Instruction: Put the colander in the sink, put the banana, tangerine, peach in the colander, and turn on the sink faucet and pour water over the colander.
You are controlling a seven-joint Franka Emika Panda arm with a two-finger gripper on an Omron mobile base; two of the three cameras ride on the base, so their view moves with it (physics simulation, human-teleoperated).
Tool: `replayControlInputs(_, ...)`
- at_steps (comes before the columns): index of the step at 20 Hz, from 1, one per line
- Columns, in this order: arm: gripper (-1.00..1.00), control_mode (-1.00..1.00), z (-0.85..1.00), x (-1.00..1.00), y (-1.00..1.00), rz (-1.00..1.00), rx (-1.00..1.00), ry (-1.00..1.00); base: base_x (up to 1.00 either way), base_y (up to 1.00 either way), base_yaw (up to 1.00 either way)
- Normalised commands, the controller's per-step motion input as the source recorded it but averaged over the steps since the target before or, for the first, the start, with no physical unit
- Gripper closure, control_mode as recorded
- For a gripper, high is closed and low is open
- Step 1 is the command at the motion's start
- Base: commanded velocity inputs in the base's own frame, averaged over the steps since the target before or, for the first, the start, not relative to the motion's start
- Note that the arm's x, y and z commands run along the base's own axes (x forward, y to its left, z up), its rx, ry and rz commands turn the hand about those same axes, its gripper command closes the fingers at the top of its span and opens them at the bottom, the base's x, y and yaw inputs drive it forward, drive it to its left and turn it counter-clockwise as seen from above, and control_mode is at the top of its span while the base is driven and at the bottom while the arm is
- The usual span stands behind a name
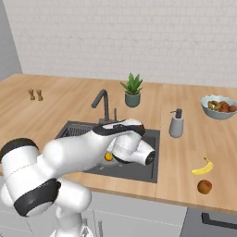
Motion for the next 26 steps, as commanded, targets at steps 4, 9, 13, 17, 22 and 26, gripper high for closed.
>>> replayControlInputs(4,-1.00,-1.00,0.96,-0.95,-0.58,-0.11,0.00,-0.05,0.00,0.00,0.00)
replayControlInputs(9,-1.00,-1.00,0.52,-1.00,-0.43,-0.19,-0.49,-0.02,0.00,0.00,0.00)
replayControlInputs(13,-1.00,-1.00,0.17,-1.00,-0.26,-0.16,-0.77,0.00,0.00,0.00,0.00)
replayControlInputs(17,-1.00,-1.00,0.00,-0.91,-0.22,-0.12,-0.83,0.11,0.00,0.00,0.00)
replayControlInputs(22,-1.00,-1.00,0.00,-0.55,-0.15,0.00,-0.88,0.37,0.00,0.00,0.00)
replayControlInputs(26,-1.00,-1.00,0.00,-0.04,-0.07,0.00,-0.84,0.51,0.00,0.00,0.00)
